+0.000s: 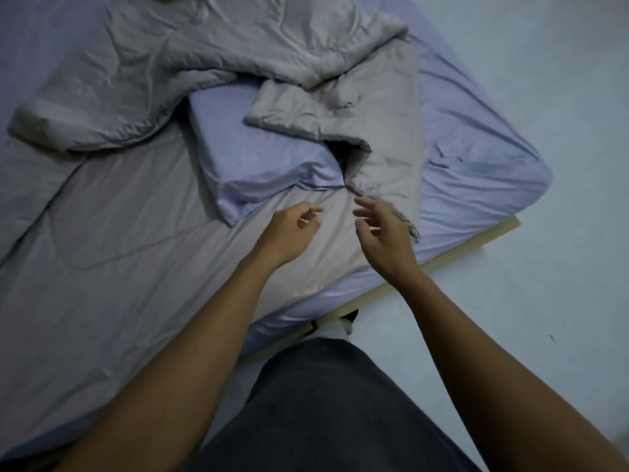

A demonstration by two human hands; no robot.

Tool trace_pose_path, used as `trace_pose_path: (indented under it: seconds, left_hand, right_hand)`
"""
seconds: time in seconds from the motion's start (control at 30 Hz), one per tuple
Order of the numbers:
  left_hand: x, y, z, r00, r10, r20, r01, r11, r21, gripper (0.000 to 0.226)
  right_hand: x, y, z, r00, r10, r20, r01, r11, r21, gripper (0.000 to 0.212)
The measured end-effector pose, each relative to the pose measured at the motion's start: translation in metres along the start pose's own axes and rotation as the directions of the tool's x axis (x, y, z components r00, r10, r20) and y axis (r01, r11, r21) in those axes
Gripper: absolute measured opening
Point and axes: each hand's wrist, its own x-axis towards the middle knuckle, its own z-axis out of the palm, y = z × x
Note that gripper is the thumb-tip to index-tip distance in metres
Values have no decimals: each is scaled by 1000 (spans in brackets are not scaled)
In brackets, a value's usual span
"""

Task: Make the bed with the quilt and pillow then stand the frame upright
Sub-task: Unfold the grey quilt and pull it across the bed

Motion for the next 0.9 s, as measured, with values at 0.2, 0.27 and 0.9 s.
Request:
trace_pose_path:
  seconds: [0.2, 0.27, 0.9]
  left_hand:
    - [84, 60, 37, 999, 2, 33, 0, 998, -55, 17]
    - [108, 80, 50, 998, 3, 57, 0, 998, -55, 23]
    - [219, 221, 228, 925, -267, -269, 259, 964, -65, 19]
  right_hand:
    - [59, 8, -73, 994, 4, -108, 1, 999, 48, 25]
    - [79, 16, -96, 991, -1, -136, 8, 999, 49, 25]
    - [202, 185, -358, 987, -3, 164, -1, 1000, 22, 26]
